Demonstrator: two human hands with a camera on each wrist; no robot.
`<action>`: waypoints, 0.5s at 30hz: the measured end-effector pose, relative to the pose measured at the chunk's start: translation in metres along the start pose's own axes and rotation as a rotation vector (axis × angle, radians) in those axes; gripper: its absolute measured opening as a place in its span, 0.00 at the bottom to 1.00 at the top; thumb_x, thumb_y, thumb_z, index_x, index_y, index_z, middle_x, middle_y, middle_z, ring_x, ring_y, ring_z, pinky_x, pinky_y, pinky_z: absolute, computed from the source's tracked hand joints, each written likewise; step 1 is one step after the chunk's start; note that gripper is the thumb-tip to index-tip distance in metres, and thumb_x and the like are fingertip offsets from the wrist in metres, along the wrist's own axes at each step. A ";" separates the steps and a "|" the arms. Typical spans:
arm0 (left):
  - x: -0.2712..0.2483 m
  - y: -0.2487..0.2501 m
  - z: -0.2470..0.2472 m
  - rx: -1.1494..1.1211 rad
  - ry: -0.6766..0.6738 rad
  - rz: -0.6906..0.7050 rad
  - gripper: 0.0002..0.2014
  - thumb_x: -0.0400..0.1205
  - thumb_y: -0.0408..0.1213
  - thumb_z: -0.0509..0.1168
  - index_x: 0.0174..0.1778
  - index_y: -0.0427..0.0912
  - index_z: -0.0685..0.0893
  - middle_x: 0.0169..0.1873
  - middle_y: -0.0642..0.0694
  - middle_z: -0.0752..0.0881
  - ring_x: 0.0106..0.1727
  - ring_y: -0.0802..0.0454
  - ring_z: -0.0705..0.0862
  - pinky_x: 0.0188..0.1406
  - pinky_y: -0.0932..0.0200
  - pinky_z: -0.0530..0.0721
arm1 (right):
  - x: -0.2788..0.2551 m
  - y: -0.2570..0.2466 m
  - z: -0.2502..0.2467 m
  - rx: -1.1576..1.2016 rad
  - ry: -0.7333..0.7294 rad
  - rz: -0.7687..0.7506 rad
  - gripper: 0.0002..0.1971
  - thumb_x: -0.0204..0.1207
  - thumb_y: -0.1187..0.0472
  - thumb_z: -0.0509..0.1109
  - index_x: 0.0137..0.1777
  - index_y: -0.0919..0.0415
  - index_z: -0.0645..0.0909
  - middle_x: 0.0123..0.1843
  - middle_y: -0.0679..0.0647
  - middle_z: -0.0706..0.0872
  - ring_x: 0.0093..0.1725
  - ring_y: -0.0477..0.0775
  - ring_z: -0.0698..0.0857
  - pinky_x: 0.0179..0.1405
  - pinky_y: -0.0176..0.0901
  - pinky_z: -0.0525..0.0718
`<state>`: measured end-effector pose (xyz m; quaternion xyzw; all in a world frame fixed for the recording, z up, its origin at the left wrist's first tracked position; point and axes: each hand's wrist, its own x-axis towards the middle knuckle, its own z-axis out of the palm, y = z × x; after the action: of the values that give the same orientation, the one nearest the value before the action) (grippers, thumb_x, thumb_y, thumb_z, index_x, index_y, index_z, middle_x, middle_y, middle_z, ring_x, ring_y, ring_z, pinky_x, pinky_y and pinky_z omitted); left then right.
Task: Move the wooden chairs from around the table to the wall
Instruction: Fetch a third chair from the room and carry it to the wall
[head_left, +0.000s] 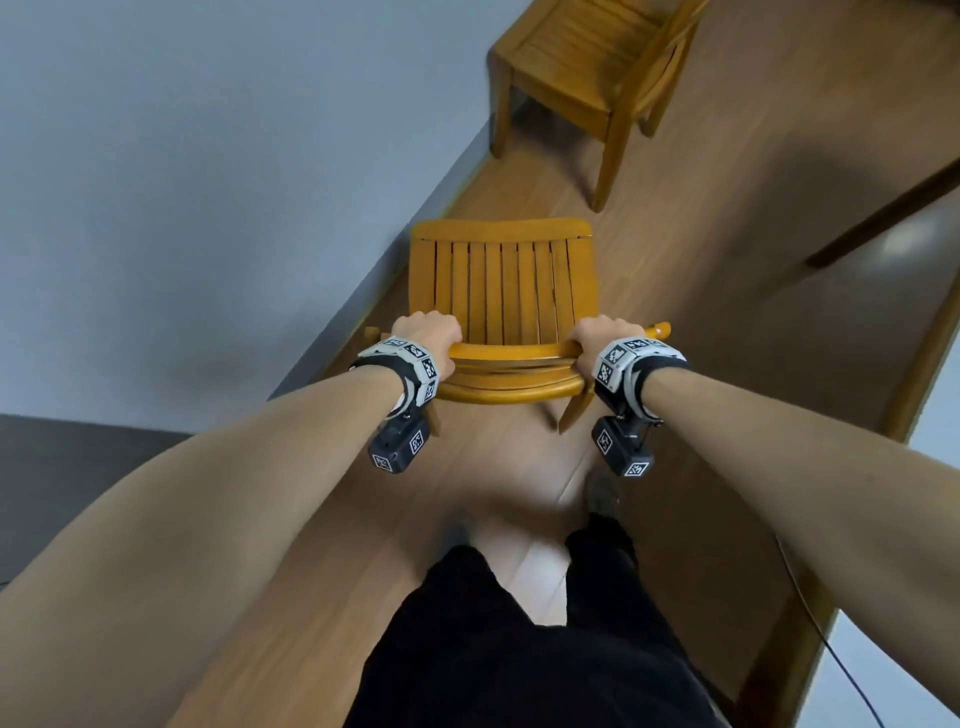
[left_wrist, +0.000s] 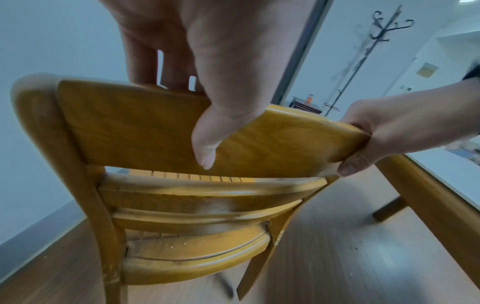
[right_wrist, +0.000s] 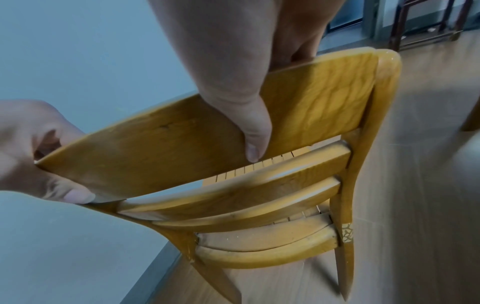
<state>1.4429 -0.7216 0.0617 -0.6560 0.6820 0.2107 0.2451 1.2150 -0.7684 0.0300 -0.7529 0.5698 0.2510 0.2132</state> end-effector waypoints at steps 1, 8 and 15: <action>0.009 0.007 -0.007 -0.027 -0.011 -0.025 0.04 0.83 0.35 0.69 0.44 0.47 0.82 0.39 0.47 0.81 0.44 0.44 0.80 0.46 0.51 0.80 | 0.012 0.010 -0.008 -0.016 0.001 -0.023 0.08 0.81 0.59 0.73 0.58 0.54 0.86 0.48 0.54 0.84 0.46 0.60 0.82 0.43 0.49 0.79; 0.090 0.063 -0.041 -0.166 -0.017 -0.130 0.07 0.82 0.38 0.69 0.55 0.49 0.89 0.52 0.46 0.87 0.56 0.40 0.86 0.49 0.50 0.80 | 0.100 0.089 -0.062 -0.142 -0.044 -0.136 0.04 0.80 0.59 0.75 0.51 0.55 0.83 0.46 0.51 0.87 0.46 0.57 0.87 0.43 0.50 0.84; 0.165 0.097 -0.081 -0.286 0.033 -0.167 0.06 0.81 0.38 0.68 0.51 0.49 0.89 0.45 0.48 0.85 0.53 0.42 0.86 0.43 0.53 0.75 | 0.187 0.146 -0.126 -0.302 -0.091 -0.190 0.08 0.75 0.54 0.77 0.53 0.50 0.85 0.47 0.52 0.88 0.49 0.60 0.89 0.50 0.56 0.90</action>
<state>1.3380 -0.8969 0.0220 -0.7419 0.5921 0.2738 0.1549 1.1334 -1.0230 0.0073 -0.8145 0.4419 0.3464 0.1460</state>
